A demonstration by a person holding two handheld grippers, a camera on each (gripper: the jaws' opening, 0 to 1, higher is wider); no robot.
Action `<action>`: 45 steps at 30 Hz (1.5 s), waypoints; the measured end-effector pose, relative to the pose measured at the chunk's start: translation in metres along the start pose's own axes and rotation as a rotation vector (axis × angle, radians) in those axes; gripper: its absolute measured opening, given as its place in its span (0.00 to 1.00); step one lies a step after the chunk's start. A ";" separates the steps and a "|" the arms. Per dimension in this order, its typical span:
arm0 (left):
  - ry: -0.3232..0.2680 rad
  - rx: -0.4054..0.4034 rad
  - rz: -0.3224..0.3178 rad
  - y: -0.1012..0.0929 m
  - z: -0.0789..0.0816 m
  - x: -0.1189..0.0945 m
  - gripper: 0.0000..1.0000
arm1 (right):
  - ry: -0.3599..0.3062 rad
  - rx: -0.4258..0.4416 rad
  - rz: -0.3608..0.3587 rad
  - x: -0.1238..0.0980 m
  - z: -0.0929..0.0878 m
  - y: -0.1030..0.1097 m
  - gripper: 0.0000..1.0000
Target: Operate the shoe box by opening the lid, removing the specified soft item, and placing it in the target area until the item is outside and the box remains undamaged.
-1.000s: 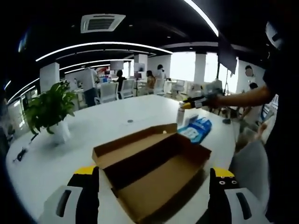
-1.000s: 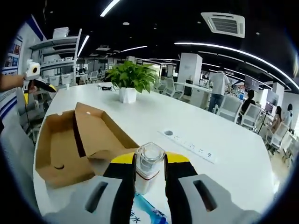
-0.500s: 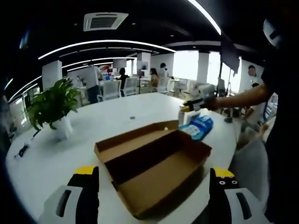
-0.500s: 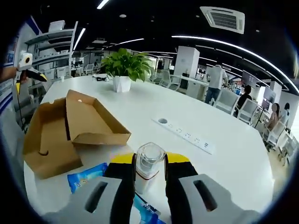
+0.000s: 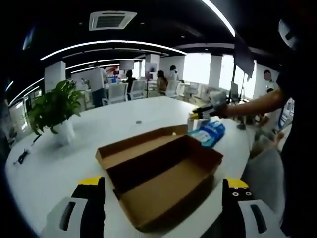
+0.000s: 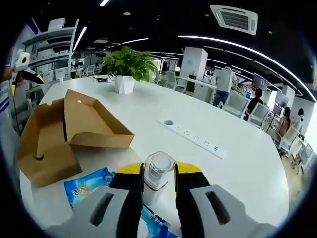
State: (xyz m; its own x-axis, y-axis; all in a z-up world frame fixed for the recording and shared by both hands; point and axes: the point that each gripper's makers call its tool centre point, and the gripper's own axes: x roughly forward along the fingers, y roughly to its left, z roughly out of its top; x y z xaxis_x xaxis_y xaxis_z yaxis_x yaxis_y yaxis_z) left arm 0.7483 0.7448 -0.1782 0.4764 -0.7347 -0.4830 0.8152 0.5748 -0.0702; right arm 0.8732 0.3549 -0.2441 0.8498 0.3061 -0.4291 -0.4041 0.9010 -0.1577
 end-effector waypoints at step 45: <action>0.064 -0.056 0.119 0.021 -0.018 0.002 0.59 | 0.046 -0.028 0.041 -0.024 0.027 0.016 0.30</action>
State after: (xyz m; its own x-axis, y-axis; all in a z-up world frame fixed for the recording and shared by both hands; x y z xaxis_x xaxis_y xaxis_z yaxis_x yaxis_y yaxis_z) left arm 0.7607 0.7615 -0.1961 0.5450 -0.6371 -0.5450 0.7339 0.6768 -0.0573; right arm 0.8549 0.3702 -0.2124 0.8161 0.3275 -0.4761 -0.4482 0.8788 -0.1637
